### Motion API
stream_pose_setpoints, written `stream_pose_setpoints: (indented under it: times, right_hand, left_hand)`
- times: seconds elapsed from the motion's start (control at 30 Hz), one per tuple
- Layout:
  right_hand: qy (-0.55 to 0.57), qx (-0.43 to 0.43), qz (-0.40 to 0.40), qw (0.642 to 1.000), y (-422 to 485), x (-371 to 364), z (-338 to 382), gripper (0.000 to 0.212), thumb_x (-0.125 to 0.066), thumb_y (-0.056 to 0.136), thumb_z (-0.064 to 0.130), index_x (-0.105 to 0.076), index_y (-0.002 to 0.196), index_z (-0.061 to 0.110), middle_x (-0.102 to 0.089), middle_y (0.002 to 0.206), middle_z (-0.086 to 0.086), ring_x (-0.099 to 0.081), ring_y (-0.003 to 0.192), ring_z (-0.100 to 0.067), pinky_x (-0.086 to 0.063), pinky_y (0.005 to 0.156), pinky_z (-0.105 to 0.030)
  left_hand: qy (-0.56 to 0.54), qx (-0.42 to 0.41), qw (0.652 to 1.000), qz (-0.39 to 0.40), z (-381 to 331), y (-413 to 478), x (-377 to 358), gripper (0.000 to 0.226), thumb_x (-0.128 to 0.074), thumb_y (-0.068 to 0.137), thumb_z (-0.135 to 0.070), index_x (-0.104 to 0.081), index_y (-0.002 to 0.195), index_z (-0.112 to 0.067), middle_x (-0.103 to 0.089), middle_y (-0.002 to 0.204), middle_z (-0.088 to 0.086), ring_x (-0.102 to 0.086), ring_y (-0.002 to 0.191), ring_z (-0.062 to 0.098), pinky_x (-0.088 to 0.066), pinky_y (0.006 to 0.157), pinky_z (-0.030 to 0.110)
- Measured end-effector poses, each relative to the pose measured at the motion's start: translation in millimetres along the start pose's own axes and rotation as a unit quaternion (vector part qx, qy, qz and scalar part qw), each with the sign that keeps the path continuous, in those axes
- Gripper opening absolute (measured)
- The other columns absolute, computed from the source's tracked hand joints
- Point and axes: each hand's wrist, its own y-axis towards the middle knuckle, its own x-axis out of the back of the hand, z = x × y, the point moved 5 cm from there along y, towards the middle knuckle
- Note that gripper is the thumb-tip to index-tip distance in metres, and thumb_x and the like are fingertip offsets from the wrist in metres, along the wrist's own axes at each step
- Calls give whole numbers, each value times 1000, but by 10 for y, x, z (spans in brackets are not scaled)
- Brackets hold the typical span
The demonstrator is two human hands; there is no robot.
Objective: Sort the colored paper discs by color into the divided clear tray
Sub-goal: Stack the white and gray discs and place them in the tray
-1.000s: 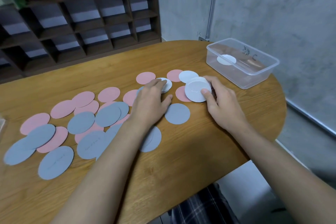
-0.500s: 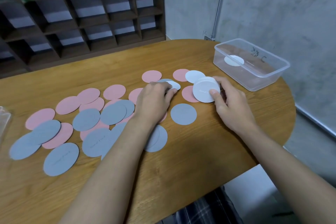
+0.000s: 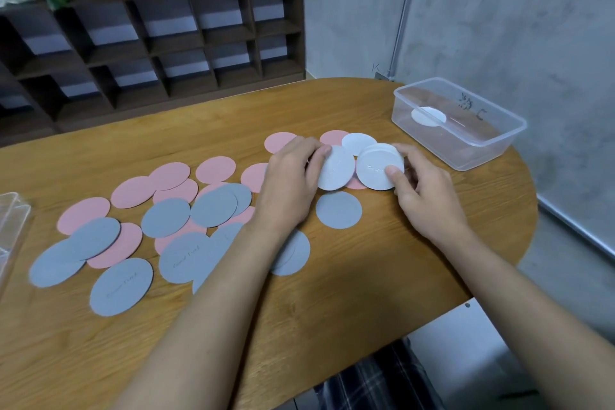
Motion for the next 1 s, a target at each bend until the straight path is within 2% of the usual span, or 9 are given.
stream_pose_setpoints:
  times: [0.13,0.27,0.47,0.57,0.63,0.73,0.83,0.9,1.0]
  right_hand:
    - [-14,6,9,1000,9,6,3,44,-55,106,22,-52,149,28,-62,93,22,-60,80,-4,-39,77,-3]
    - [-5,31,27,999,-5,-9,53,49,-50,107,14,-47,155,28,-56,93,30,-57,85,10,-36,81,-2]
    - [26,31,58,997,-12,-50,15,48,-42,110,15,-47,154,34,-65,93,-5,-60,87,-16,-46,88,-24]
    - [70,12,69,995,-34,-44,44,46,-42,109,17,-50,152,33,-65,90,-3,-59,89,-15,-46,88,-25]
    - [45,22,70,996,-47,-53,93,46,-47,109,24,-47,154,30,-65,94,4,-58,85,-10,-44,82,-15]
    - [-5,41,75,996,-53,-114,115,56,-55,106,30,-36,160,27,-63,119,4,-55,86,-1,-40,83,-8]
    - [-23,54,63,996,-48,-123,95,57,-56,107,25,-35,160,23,-64,130,-6,-58,102,-13,-43,95,-22]
    - [-25,57,55,997,-45,-109,106,55,-55,106,21,-39,159,22,-65,130,-7,-59,111,-16,-42,97,-23]
    - [-20,53,47,997,-35,-78,111,45,-57,104,16,-51,149,21,-67,117,4,-57,94,6,-40,87,-14]
  left_hand:
    - [-45,0,998,43,-45,-24,-101,18,-62,102,-17,-74,89,-11,-63,71,-14,-58,71,9,-46,70,27]
    - [-54,6,997,62,-80,-75,-199,14,-66,97,-20,-79,101,-17,-72,78,-9,-66,77,14,-55,74,37]
    - [-73,52,994,67,-60,-111,-324,20,-64,95,-26,-78,101,-14,-74,77,3,-69,76,22,-56,74,46]
    - [-72,69,994,53,-51,-116,-339,17,-66,95,-24,-80,99,-16,-74,77,3,-69,75,22,-56,73,45]
    - [-74,76,993,46,-51,-116,-332,18,-66,95,-26,-80,99,-17,-75,77,4,-69,76,22,-56,73,45]
    - [-71,83,993,38,-62,-123,-337,19,-67,96,-27,-80,97,-14,-75,78,7,-69,77,23,-55,73,46]
    - [-47,81,995,35,-81,-128,-365,22,-66,97,-28,-78,95,-10,-73,75,7,-66,75,23,-53,72,46]
    - [-37,82,995,37,-86,-125,-367,26,-65,97,-31,-77,95,-8,-70,72,7,-64,73,22,-51,71,46]
    - [-42,72,996,38,-122,-117,-345,25,-66,97,-31,-77,93,-8,-71,71,3,-64,73,21,-51,71,44]
